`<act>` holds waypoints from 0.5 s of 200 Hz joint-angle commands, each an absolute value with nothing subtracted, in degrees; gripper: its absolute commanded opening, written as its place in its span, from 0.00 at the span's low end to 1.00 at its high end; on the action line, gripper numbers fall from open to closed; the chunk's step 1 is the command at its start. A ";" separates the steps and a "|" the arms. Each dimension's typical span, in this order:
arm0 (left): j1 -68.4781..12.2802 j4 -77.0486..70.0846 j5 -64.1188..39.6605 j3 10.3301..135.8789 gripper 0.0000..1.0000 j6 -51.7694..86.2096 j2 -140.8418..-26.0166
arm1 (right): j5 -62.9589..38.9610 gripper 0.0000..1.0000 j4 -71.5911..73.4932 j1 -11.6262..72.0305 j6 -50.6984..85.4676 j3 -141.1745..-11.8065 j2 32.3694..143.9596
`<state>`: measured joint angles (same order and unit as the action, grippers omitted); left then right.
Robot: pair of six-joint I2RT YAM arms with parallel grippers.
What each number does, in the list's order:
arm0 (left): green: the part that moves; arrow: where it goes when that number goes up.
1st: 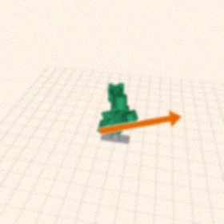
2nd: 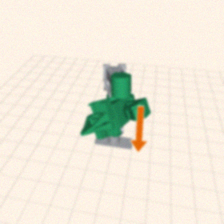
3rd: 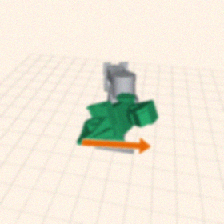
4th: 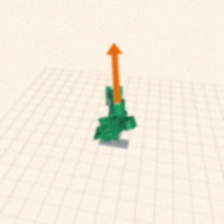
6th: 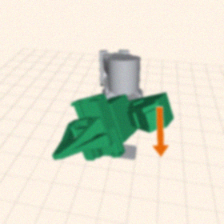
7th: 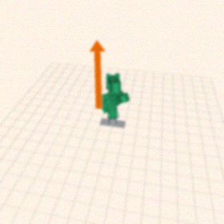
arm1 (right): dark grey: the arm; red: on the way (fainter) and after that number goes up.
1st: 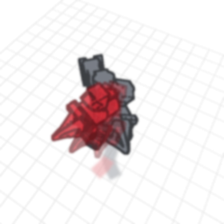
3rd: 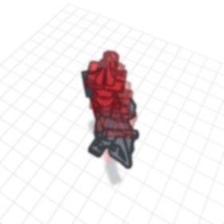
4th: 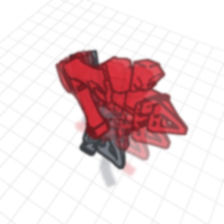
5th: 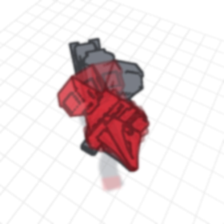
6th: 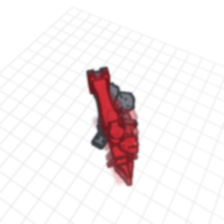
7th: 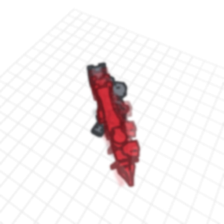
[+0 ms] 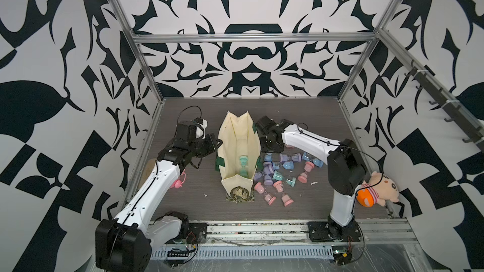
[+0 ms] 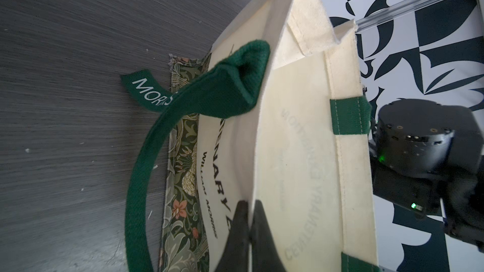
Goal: Put the hourglass into the canvas bag
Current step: Pick up the hourglass from the center of the board.
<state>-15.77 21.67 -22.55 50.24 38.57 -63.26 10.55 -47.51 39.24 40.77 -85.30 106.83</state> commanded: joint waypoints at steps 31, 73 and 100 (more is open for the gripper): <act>-15.90 21.41 -22.64 49.84 0.12 38.11 -60.88 | 18.90 0.00 -50.01 39.53 42.32 -84.63 89.28; -15.86 23.29 -22.56 49.76 0.15 38.12 -59.13 | 19.68 0.00 -50.42 41.76 40.72 -87.73 79.87; -15.91 22.41 -23.18 48.34 0.15 39.15 -58.42 | 21.38 0.00 -50.36 48.16 38.45 -93.93 79.81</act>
